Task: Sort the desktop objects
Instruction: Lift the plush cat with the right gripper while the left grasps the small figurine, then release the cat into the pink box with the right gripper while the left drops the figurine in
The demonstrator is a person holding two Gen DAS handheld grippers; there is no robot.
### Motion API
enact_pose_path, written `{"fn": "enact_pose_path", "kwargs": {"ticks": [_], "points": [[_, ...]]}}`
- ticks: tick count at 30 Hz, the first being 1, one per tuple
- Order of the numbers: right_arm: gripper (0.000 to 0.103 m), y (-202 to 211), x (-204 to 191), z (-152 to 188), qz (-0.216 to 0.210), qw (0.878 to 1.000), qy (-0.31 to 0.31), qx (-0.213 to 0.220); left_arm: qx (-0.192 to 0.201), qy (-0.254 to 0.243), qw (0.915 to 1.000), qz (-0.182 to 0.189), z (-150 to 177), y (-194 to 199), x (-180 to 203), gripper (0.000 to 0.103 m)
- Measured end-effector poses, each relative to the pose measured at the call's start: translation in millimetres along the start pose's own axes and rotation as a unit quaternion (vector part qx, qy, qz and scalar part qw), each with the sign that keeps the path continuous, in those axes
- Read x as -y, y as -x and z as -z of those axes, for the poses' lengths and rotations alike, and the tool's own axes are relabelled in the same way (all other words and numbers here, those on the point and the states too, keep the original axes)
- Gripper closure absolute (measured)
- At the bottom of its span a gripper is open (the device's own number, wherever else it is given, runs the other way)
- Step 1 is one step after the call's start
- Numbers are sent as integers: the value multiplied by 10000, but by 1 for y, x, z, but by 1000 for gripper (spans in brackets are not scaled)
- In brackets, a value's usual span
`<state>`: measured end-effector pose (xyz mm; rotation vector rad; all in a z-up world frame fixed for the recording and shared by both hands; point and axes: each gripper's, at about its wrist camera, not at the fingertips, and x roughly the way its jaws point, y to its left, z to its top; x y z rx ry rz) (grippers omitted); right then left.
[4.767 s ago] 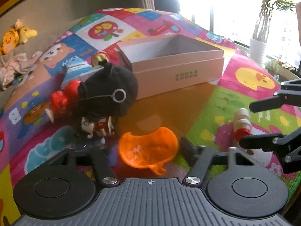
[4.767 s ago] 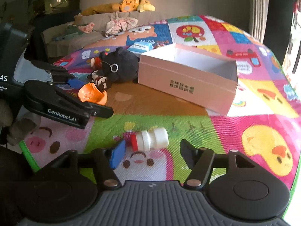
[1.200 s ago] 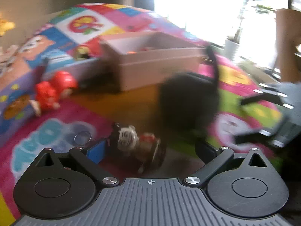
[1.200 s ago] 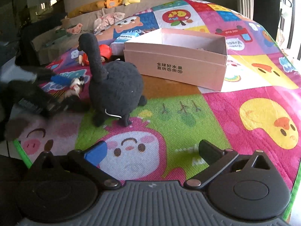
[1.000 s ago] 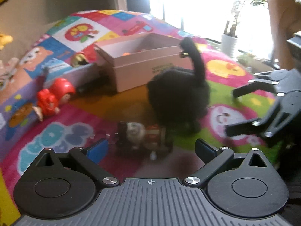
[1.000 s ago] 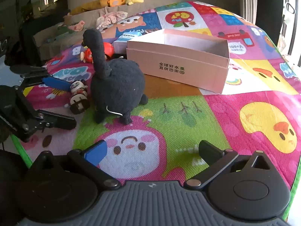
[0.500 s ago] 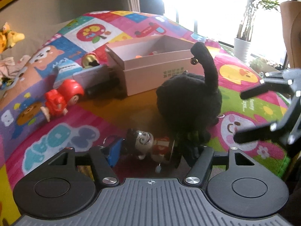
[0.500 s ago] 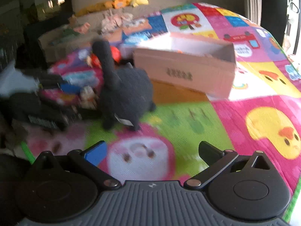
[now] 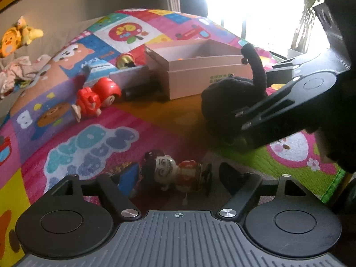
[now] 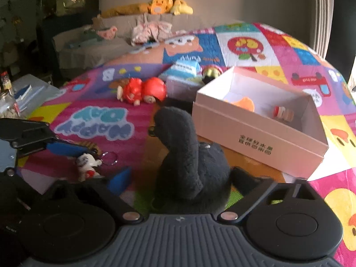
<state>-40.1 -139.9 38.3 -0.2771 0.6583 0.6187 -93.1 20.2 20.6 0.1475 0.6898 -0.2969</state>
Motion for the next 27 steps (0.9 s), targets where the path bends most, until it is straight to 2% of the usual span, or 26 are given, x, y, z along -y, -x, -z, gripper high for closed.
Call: {"fn": "enact_pose_path", "kwargs": {"ticks": [2,3,5,8,10,12,14,16,18,20,23,25,26,27], "points": [[36,6,6,1,-27,10000,-13,-16,-11,14,10000,7,-1,-2,1,27],[36,10,10,1,-119,9999,-46,-50,-8,-2,10000,3,-2,-2,2,32],[38,19,17,3,-359,9991,-130,-171,10,-107,9999,8,-4,-1,6,32],[40,35,29,8,-456,9982,-295,-270,49,-279,9996,-2,-10,2,12,32],[40,54,42,5,-469,9977,-464,-148,222,-462,9987,27,-26,7,13,32],[40,81,57,-7,-377,9973,-586,223,593,-728,9956,-46,-51,14,15,32],[40,115,75,-27,-96,9939,-705,841,1092,-981,9890,-166,-84,21,17,32],[40,145,92,-45,262,9855,-795,1473,1638,-1111,9799,-242,-117,20,22,32],[40,162,105,-57,666,9757,-824,1917,1931,-1075,9749,-250,-141,7,30,32],[40,168,117,-65,865,9695,-918,2099,1945,-1023,9754,-193,-162,-19,39,32],[40,163,132,-73,899,9673,-1092,2105,1859,-1016,9773,-96,-184,-73,55,31],[40,153,138,-78,913,9686,-1189,1984,1478,-937,9846,-10,-192,-101,59,25],[40,148,141,-79,929,9694,-1208,1922,1326,-831,9877,-4,-191,-107,58,24],[40,144,143,-78,952,9703,-1212,1867,1263,-704,9894,111,-186,-107,55,18]]}}
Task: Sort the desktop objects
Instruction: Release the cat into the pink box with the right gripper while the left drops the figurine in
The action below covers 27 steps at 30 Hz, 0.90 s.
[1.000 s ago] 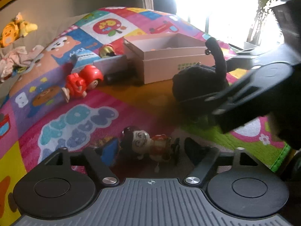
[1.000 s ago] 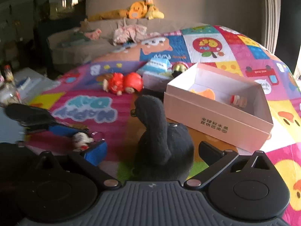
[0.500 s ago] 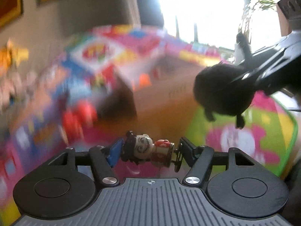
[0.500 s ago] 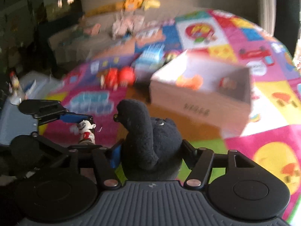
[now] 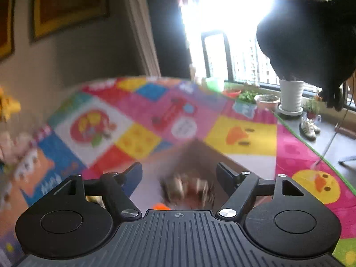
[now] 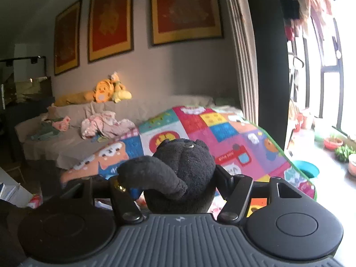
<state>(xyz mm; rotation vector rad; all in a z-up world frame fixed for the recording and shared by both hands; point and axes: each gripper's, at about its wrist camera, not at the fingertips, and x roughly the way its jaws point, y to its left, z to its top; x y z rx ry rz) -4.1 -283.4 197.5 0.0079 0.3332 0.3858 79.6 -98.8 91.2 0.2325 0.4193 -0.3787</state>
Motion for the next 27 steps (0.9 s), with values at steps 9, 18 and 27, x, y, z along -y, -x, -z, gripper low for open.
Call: {"fn": "enact_pose_path", "kwargs": {"ticks": [9,18,27], "points": [[40,-72,0,4,-309,9976,-305,-542,-427,525,9976,-150,67,69,-25,6],[38,-175,-11,19,-1128,9787,-1268,-1155,-646,1120,9902,-521,112,107,-61,4],[28,-158,0,56,35,9911,-679,-1141,-689,1339,9864,-659,126,108,-71,3]]}}
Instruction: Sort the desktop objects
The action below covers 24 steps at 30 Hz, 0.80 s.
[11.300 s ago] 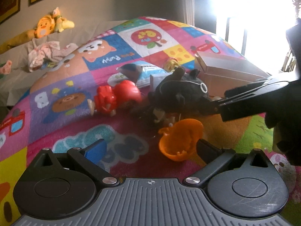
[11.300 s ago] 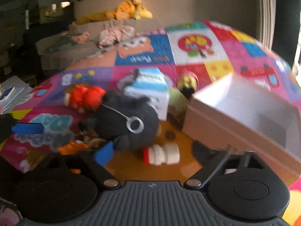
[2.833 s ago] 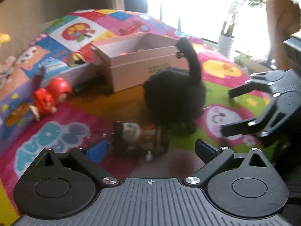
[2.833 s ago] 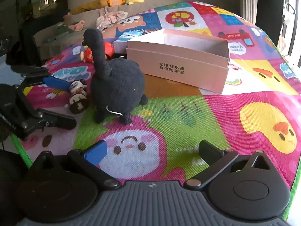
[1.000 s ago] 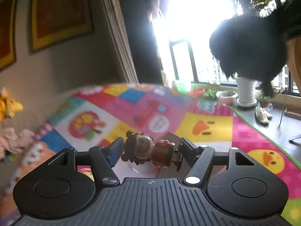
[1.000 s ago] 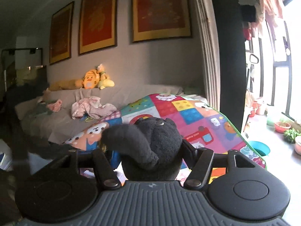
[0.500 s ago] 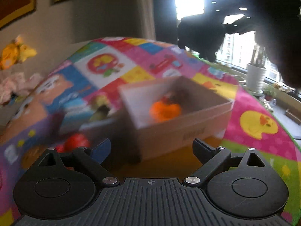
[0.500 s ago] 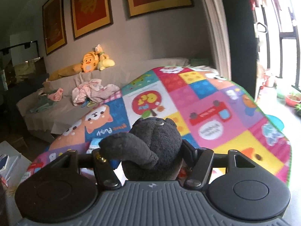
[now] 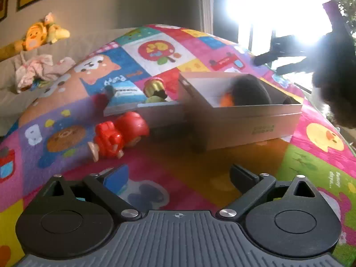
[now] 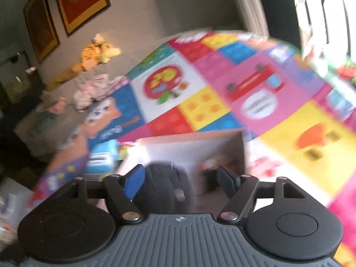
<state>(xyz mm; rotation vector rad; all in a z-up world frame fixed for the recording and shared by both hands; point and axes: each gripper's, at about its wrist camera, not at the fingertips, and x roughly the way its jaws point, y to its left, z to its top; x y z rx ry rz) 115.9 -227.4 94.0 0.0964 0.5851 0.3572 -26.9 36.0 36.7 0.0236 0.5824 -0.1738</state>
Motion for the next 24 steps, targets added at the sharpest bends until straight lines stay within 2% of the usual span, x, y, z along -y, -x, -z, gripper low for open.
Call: {"fn": "enact_pose_path", "kwargs": {"ticks": [3,5,10,12,14,18,22,24], "points": [[28,17,0,4,428,9979,430,222,-32,90,10000,-15,2,-3,-2,3],[28,29,5,4,474,9974,477,253,-24,114,9999,-26,2,-3,-3,3],[28,42,5,6,146,9995,250,87,42,107,9998,-175,4,2,-7,2],[28,43,-9,8,-34,9992,396,48,80,138,9993,-343,4,4,-11,2],[28,42,-35,13,-157,9967,798,66,152,181,9981,-565,4,7,-17,2],[29,34,-103,28,-192,9765,2124,308,200,286,9948,-954,7,13,-33,2],[48,8,-160,36,-775,9513,2981,-117,178,443,9937,-1011,14,17,-47,2],[49,-12,-183,37,-787,9410,3278,-296,127,538,9939,-955,20,16,-51,2]]}}
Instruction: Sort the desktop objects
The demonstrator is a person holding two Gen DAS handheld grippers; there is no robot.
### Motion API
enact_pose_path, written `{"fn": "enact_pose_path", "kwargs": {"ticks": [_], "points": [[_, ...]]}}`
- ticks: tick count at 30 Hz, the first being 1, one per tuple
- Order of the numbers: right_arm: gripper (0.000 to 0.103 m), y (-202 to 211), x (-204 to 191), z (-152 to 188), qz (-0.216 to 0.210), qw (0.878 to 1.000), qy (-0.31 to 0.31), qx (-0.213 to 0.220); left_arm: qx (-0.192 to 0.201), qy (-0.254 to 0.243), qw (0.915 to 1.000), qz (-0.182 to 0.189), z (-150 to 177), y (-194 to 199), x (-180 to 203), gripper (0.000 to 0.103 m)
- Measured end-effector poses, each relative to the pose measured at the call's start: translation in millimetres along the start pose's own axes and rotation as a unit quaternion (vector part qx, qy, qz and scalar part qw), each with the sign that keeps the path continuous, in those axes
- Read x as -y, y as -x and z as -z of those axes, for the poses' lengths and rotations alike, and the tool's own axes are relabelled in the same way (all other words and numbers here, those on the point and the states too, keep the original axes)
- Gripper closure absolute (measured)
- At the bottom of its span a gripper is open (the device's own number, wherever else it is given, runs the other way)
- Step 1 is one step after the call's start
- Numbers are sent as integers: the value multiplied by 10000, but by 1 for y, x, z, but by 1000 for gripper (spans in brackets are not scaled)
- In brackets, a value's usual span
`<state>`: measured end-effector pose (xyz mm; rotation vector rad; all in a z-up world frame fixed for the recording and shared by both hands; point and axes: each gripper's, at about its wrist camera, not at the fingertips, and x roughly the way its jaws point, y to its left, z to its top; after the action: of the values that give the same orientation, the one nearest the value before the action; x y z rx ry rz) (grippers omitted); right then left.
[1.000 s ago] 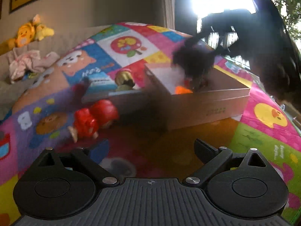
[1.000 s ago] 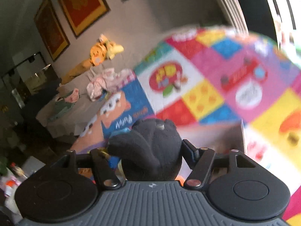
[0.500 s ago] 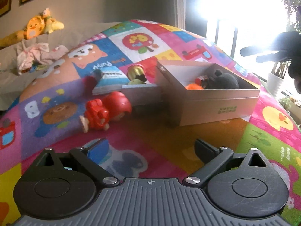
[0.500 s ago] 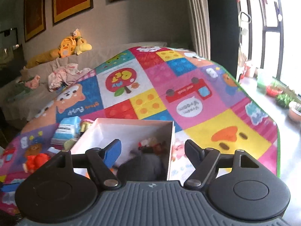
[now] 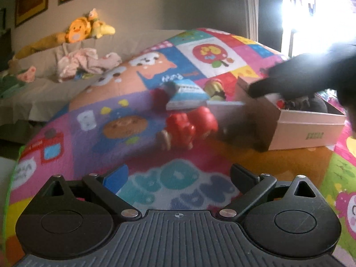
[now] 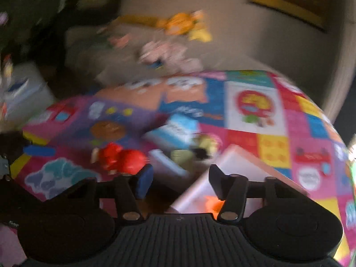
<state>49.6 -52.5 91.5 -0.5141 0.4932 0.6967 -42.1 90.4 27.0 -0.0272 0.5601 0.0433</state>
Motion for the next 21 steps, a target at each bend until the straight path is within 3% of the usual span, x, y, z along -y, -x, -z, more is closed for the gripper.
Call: {"fn": "enact_pose_path", "kwargs": {"ticks": [6,7,8,9,12,17,21], "points": [[49,-81,-19,-19,385,9919,967,-726,156,145,9995,229,3,4,-5,1],[52,-91,-17,-20,295,9909,930,-923,180,175,9993,273,3,5,-6,1],[62,-97,-15,-21,144,9907,809,-1086,197,215,9991,311,3,5,-8,1],[63,-98,-13,-21,40,9908,680,-1165,216,277,9988,347,3,6,-10,1],[71,-80,-16,-17,-372,9914,524,-1144,205,471,9974,496,3,5,-17,1],[90,-30,-47,13,-796,9845,1061,-1143,136,678,9962,521,4,3,-23,1],[91,8,-58,36,-1063,9819,1079,-1136,126,580,9972,456,3,2,-19,1]]}}
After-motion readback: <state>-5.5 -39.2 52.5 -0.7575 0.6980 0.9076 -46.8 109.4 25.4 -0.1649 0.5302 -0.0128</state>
